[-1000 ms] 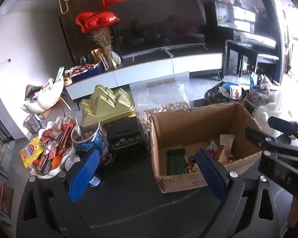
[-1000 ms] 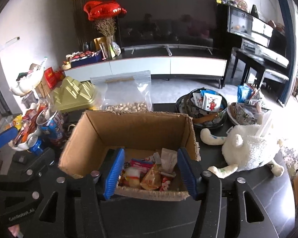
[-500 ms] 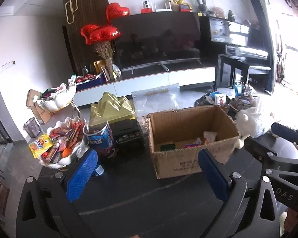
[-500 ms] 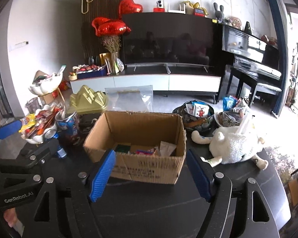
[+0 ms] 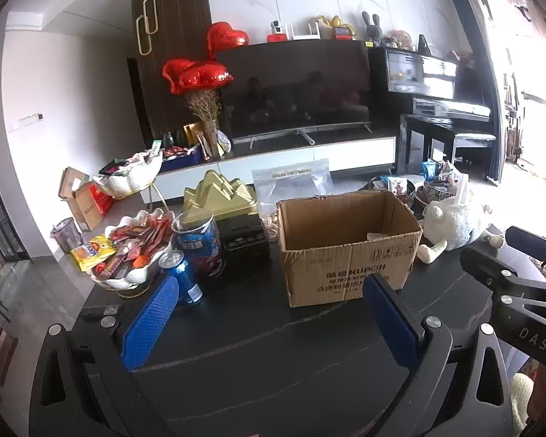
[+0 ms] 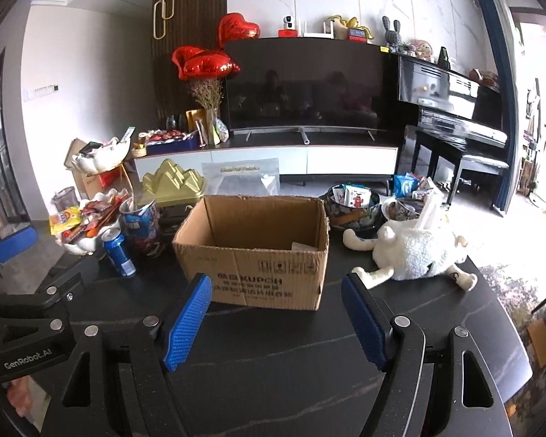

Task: Organize snacks

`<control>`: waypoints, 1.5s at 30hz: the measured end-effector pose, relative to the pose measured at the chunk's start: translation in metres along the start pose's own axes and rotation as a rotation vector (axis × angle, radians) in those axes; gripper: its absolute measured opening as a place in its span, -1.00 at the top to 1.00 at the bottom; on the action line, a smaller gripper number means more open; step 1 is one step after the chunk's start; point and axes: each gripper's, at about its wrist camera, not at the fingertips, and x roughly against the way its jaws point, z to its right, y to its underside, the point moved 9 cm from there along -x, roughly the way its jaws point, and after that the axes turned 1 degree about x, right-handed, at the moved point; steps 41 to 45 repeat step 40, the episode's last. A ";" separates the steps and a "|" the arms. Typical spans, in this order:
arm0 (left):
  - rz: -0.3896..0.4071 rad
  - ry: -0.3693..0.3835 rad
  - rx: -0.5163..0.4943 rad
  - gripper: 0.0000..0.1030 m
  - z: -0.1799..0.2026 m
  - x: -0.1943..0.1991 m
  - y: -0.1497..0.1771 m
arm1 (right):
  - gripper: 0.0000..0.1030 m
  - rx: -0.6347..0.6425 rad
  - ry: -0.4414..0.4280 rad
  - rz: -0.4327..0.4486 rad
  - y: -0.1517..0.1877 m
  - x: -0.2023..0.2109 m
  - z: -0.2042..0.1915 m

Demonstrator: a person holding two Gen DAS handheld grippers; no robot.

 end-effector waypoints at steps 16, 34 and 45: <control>0.019 -0.015 0.030 -1.00 -0.001 0.032 0.027 | -0.44 -0.014 -0.016 -0.002 0.030 0.027 -0.002; 0.076 -0.024 0.051 -1.00 -0.007 0.058 0.033 | -0.44 0.011 0.001 0.027 0.042 0.050 -0.006; 0.076 -0.029 0.054 -1.00 -0.009 0.059 0.033 | -0.44 0.012 0.001 0.029 0.041 0.052 -0.007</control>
